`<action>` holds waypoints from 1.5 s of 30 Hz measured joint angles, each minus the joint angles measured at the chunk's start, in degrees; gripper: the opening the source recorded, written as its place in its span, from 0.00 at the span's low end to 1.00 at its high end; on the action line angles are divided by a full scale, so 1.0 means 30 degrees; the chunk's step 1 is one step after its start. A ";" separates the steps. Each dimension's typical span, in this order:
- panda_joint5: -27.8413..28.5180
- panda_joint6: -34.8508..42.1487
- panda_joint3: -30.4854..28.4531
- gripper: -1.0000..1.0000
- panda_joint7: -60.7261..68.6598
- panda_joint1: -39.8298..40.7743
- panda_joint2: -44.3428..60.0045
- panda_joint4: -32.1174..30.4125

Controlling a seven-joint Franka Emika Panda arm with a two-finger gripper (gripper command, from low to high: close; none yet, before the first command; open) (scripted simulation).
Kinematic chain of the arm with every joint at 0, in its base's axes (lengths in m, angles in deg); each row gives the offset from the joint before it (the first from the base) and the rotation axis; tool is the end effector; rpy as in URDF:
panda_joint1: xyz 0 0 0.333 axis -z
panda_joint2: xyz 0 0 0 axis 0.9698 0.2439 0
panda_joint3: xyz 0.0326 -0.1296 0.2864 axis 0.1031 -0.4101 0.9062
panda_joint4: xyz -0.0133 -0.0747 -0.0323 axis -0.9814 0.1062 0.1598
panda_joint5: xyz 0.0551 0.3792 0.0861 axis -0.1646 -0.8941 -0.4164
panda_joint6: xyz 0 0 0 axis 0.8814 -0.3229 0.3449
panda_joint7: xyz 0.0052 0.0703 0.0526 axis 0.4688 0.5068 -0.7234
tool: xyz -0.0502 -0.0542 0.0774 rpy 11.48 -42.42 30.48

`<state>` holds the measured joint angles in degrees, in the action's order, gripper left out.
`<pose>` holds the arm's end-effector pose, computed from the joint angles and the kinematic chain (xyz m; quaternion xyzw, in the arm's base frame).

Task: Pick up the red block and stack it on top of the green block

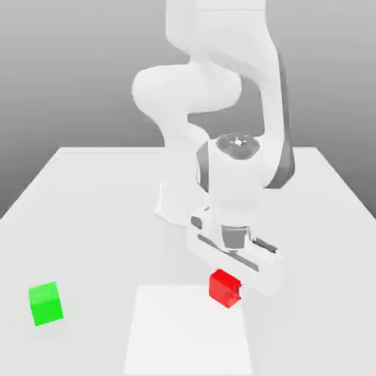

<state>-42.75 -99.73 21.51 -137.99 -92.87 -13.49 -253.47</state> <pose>0.3263 0.0800 0.1406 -0.7087 0.7055 0.0039 0.0018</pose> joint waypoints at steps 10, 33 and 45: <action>-0.5259 0.1824 0.5120 0.00 0.3843 0.3799 -0.1261 0.0173; 0.0849 0.4839 0.5988 0.00 -0.0718 0.6233 -0.5763 -0.0786; 0.2629 0.8042 0.0747 0.00 -0.5894 1.5291 -0.3707 0.4467</action>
<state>-34.86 -75.61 23.75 -155.67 -47.00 -24.61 -240.07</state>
